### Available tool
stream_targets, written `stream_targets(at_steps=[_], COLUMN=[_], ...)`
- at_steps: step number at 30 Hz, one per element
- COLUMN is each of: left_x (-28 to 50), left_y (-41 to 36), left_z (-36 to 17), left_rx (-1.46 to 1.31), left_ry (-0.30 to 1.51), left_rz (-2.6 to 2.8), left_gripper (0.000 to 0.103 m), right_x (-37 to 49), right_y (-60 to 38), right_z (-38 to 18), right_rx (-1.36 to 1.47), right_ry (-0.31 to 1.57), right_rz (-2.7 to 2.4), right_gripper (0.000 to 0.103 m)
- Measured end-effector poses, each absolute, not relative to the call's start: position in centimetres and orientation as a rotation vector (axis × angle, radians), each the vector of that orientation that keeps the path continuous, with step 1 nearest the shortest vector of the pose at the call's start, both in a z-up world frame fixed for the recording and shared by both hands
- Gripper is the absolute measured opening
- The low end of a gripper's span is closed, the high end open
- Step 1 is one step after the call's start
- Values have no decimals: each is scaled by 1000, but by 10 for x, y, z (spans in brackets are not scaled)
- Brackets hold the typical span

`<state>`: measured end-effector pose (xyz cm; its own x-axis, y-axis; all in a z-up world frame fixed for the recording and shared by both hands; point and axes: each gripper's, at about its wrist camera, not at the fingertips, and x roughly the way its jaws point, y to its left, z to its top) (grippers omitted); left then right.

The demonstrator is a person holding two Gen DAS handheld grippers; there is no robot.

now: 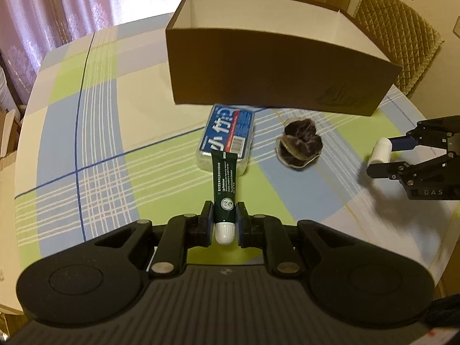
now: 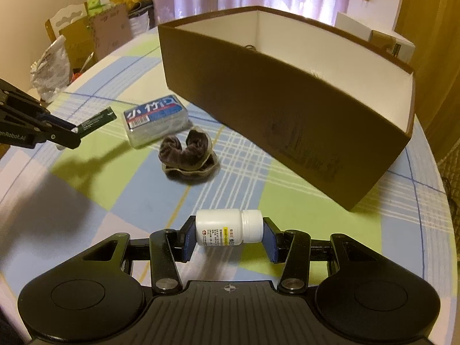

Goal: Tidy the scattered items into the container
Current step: 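Lift and carry the pill bottle and green tube toward the box with both tools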

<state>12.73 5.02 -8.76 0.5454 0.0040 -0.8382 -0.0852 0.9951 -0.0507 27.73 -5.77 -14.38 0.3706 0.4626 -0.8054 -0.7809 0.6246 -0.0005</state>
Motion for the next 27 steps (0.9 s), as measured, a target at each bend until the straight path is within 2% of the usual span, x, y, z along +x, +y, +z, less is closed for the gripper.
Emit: stream_targets(at_steps=[27], left_x=[194], left_y=[7], left_z=[-23], left_rx=[27], left_ry=[824], left_rz=[-65], left_gripper=[12], right_x=[314], right_y=[-66], right_z=[-69], right_rx=[-303], right_ry=[784], right_rz=[828], right_gripper=[44])
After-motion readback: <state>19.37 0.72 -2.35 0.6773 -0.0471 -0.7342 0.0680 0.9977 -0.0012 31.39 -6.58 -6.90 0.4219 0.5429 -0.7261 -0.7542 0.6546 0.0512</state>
